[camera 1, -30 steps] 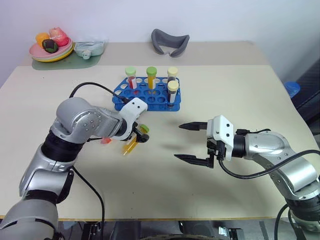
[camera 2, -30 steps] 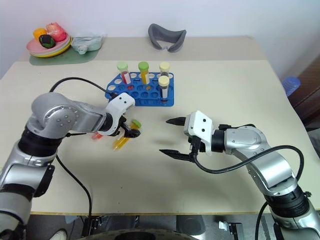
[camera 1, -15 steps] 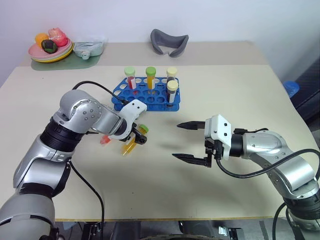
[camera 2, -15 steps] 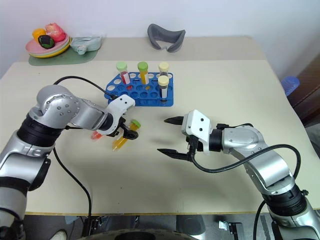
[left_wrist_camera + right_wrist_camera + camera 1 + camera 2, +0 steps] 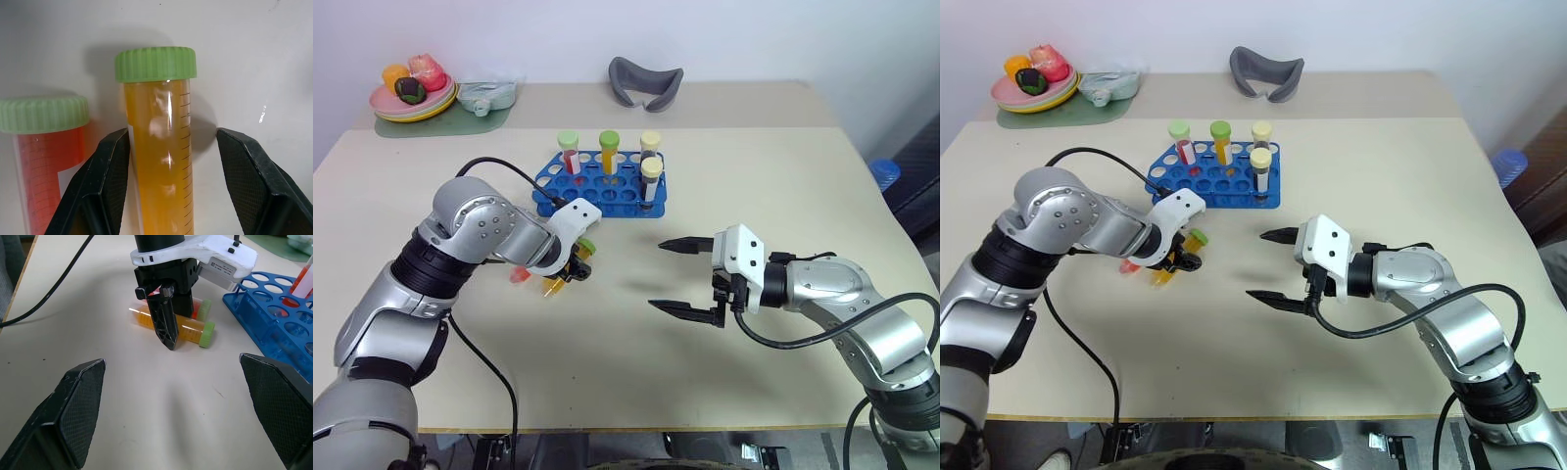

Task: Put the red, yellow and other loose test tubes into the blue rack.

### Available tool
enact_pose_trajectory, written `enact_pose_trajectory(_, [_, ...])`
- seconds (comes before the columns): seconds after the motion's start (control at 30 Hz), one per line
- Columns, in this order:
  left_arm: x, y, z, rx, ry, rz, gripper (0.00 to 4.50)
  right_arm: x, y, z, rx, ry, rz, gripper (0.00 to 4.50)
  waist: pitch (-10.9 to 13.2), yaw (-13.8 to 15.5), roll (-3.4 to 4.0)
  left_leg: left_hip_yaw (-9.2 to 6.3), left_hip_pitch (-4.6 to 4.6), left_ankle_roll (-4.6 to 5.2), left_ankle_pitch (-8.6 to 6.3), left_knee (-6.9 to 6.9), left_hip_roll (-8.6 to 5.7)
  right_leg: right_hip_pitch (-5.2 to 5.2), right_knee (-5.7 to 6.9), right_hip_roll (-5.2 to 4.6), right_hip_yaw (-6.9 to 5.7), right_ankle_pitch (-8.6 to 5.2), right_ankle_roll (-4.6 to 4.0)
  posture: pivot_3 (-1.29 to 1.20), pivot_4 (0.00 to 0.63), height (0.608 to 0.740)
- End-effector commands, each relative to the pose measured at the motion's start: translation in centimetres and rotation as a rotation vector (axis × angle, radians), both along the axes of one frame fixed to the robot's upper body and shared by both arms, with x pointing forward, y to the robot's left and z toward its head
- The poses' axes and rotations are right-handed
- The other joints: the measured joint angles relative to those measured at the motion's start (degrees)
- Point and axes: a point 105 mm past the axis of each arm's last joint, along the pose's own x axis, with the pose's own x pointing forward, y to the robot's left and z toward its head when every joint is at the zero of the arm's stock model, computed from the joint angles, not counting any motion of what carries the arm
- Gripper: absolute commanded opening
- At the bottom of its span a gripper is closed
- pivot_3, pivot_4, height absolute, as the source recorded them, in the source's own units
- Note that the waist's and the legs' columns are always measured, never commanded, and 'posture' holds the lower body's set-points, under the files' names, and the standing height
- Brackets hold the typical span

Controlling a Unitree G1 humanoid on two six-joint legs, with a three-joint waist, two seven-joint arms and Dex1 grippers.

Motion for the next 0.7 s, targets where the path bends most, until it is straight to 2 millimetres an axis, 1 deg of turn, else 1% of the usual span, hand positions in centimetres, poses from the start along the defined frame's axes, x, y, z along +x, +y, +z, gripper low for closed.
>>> enact_pose_trajectory(0.03, [-0.1, 0.1, 0.4, 0.01, -0.018, -0.009, 2.83, -0.7, 0.7, 0.7, 0.008, -0.044, 0.045, 4.5, 0.0, -0.01, 0.0, 0.0, 0.0, 0.0, 0.0, 0.0, 0.0, 0.0, 0.0, 0.0, 0.0, 0.0, 0.0, 0.0, 0.15, 0.74])
enact_pose_trajectory(0.1, [-0.1, 0.1, 0.4, 0.012, -0.023, -0.012, 2.29, -0.7, 0.7, 0.7, 0.007, -0.045, 0.047, 4.5, 0.0, -0.01, 0.0, 0.0, 0.0, 0.0, 0.0, 0.0, 0.0, 0.0, 0.0, 0.0, 0.0, 0.0, 0.0, 0.0, 0.15, 0.74])
enact_pose_trajectory(0.13, [-0.1, 0.1, 0.5, 0.014, -0.028, -0.012, 1.91, -0.7, 0.7, 0.7, 0.006, -0.045, 0.048, 4.5, 0.0, 0.0, 0.0, 0.0, 0.0, 0.0, 0.0, 0.0, 0.0, 0.0, 0.0, 0.0, 0.0, 0.0, 0.0, 0.0, 0.15, 0.74])
enact_pose_trajectory(0.2, [0.0, 0.0, 0.5, 0.022, -0.04, -0.015, 0.95, -0.7, 0.8, 0.7, 0.005, -0.046, 0.05, 4.5, 0.0, 0.0, 0.0, 0.0, 0.0, -0.01, 0.0, 0.0, 0.0, 0.0, 0.0, 0.0, 0.0, 0.0, 0.0, 0.0, 0.15, 0.74])
enact_pose_trajectory(0.23, [0.0, 0.0, 0.6, 0.026, -0.046, -0.018, 0.76, -0.8, 0.8, 0.7, 0.005, -0.046, 0.05, 4.5, 0.0, 0.0, 0.0, 0.0, 0.0, -0.01, 0.0, 0.0, 0.0, 0.0, 0.0, 0.0, 0.0, 0.0, 0.0, 0.0, 0.15, 0.74])
enact_pose_trajectory(0.33, [-0.1, -0.1, 1.1, 0.036, -0.073, -0.04, 0.76, -0.8, 0.8, 0.7, 0.004, -0.046, 0.051, 4.5, 0.0, 0.0, 0.0, 0.0, 0.0, -0.01, 0.0, 0.0, 0.0, 0.0, 0.0, 0.0, 0.0, 0.0, 0.0, 0.0, 0.15, 0.74])
enact_pose_trajectory(0.47, [-0.1, -0.4, 2.9, 0.0, -0.152, -0.068, 0.76, -0.9, 0.7, 0.9, 0.007, -0.048, 0.049, 4.5, 0.0, 0.02, 0.0, 0.0, -0.01, -0.05, 0.03, 0.0, 0.0, -0.01, 0.0, 0.0, 0.0, 0.0, 0.0, 0.0, 0.15, 0.74])
enact_pose_trajectory(0.5, [0.1, -0.9, 4.4, -0.039, -0.255, -0.105, 0.76, -0.8, 0.7, 1.0, 0.012, -0.048, 0.044, 4.5, 0.0, 0.0, 0.0, 0.0, -0.02, -0.05, 0.03, 0.01, 0.0, -0.01, 0.0, 0.0, 0.0, 0.0, 0.0, 0.0, 0.15, 0.74])
enact_pose_trajectory(0.57, [0.2, -1.7, 6.7, -0.142, -0.408, -0.16, 0.76, -0.8, 0.6, 1.1, 0.019, -0.048, 0.036, 4.5, 0.0, -0.13, 0.0, 0.01, -0.05, -0.09, 0.05, 0.0, 0.0, -0.06, 0.0, 0.0, 0.01, 0.0, 0.0, 0.0, 0.15, 0.74])
enact_pose_trajectory(0.63, [0.3, -2.4, 9.1, -0.304, -0.545, -0.199, 0.76, -0.7, 0.6, 1.2, 0.025, -0.048, 0.022, 4.5, -0.01, 0.03, 0.02, 0.03, -0.05, -0.19, 0.11, -0.04, 0.01, -0.09, 0.0, 0.01, 0.01, 0.0, -0.01, 0.0, 0.15, 0.74])
enact_pose_trajectory(0.67, [0.4, -2.5, 10.2, -0.366, -0.616, -0.213, 0.76, -0.5, 0.5, 1.2, 0.032, -0.046, 0.009, 4.5, -0.01, 0.12, 0.02, 0.04, -0.05, -0.2, 0.11, -0.02, 0.01, -0.08, 0.0, 0.01, 0.0, 0.0, -0.01, 0.0, 0.15, 0.74])
enact_pose_trajectory(0.7, [0.6, -2.3, 10.8, -0.41, -0.674, -0.211, 0.76, -0.2, 0.5, 1.3, 0.052, -0.044, -0.016, 4.5, -0.02, 0.12, 0.02, 0.05, -0.07, -0.21, 0.11, 0.0, 0.01, -0.07, -0.02, 0.0, 0.0, 0.0, -0.01, 0.0, 0.15, 0.74])
